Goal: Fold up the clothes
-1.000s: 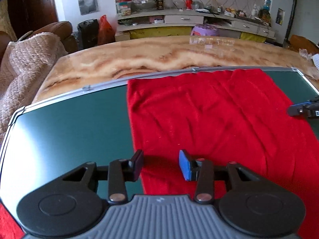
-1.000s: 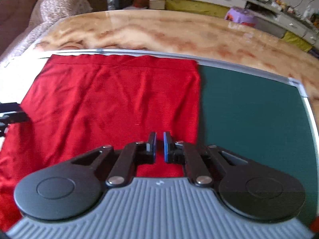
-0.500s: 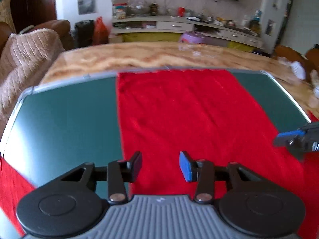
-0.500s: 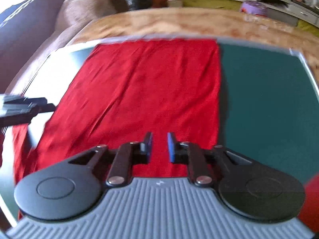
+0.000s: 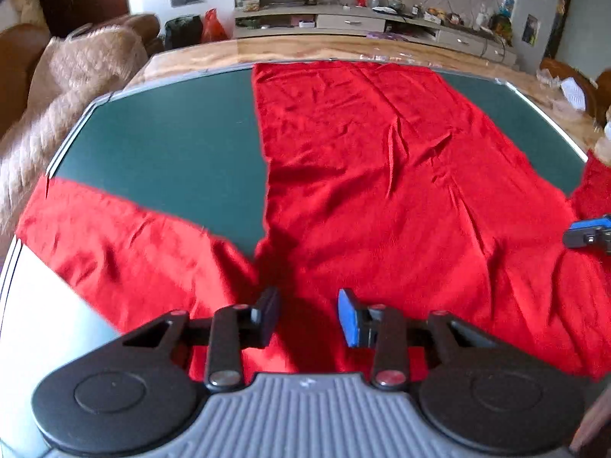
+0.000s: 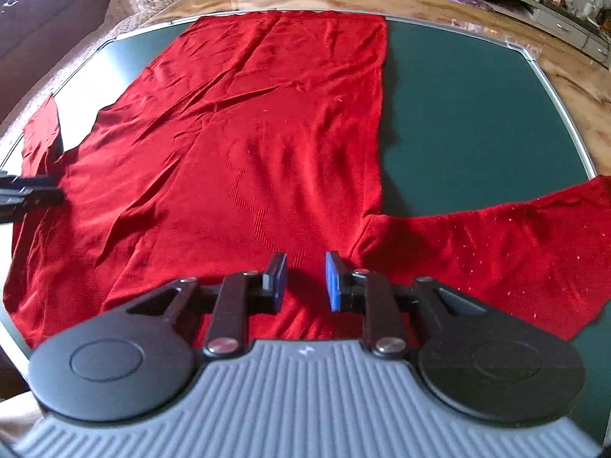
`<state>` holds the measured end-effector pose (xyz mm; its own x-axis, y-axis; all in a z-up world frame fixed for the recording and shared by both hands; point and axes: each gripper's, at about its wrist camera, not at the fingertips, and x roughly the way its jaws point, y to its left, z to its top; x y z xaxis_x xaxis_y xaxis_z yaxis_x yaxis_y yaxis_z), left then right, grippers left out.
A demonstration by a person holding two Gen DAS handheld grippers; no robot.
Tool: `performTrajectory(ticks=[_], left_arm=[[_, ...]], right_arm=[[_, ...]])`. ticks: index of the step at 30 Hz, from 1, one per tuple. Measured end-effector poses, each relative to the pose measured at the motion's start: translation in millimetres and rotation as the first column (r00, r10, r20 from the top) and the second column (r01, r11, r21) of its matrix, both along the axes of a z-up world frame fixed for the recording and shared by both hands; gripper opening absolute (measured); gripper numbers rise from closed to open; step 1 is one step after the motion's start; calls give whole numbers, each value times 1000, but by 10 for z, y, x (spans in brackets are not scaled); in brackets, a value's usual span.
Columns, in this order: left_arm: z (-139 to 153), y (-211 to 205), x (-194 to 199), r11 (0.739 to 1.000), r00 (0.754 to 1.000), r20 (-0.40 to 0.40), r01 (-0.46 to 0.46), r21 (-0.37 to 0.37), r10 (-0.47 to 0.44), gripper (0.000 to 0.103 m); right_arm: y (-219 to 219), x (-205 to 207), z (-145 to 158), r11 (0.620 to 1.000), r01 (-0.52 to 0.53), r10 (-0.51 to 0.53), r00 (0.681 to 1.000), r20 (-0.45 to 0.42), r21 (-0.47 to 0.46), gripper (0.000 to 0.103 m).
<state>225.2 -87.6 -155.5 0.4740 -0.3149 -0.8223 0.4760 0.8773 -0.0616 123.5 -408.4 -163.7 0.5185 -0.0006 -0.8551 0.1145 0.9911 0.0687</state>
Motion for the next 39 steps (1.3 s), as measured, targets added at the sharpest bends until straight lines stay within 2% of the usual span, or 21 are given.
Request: performTrajectory(ticks=[3,5,7,10,14,16,20,23,26,28,30,32,33,35,39], left_arm=[[16,180,-147,999,1000,-20,8,-48,-9,44],[16,236,-220,999,1000,-16,17,-42,-18,44],[20,279,-284,999,1000,-12,20,-32,-21,44],[18,335,-332,1000,1000,-12,0,-24,0,45],[43,572,-396,995,999,-31,-24,-101,21,45],[42,721,-409,989,998,-44,-57,-138,51,52],[32,987,-464,978,996,-53,-76,-195,66,51],[84,986,-477,991,997,-54,-65,-119,58,52],[88,1037,-513,992,993,-72,-94,-79,88,53],[140,1062,-464,987,991,-69,-120,-106,113,53],[222,1000,-394,982,994,-41,-111,-154,106,53],[264,865,-295,982,995,-17,-98,-161,96,56],[236,784,-220,983,996,-19,-93,-157,91,56],[177,624,-68,985,996,-23,-86,-148,84,56],[25,509,112,984,987,-9,-160,-78,160,56]], right_arm=[[102,-154,88,1000,5,-6,999,38,5,27],[238,-296,132,999,-20,18,998,59,25,27],[418,-389,134,997,-61,59,997,52,39,27],[523,-496,53,999,-50,50,999,14,2,27],[332,-582,-19,1000,0,0,1000,14,1,26],[251,-603,-13,1000,14,-14,1000,15,16,26],[217,-565,-7,1000,22,-22,1000,9,11,26],[291,-582,-43,1000,15,-15,1000,2,-13,27],[275,-602,-18,1000,23,-23,1000,-17,16,28],[250,-654,38,999,24,-23,1000,-16,49,29],[193,-683,133,999,39,-39,999,19,34,31],[101,-674,216,998,66,-67,996,51,16,36],[37,-651,252,996,86,-86,994,66,7,41],[-146,-541,240,992,129,-129,988,80,16,42],[-435,-344,81,980,197,-197,980,41,9,42]])
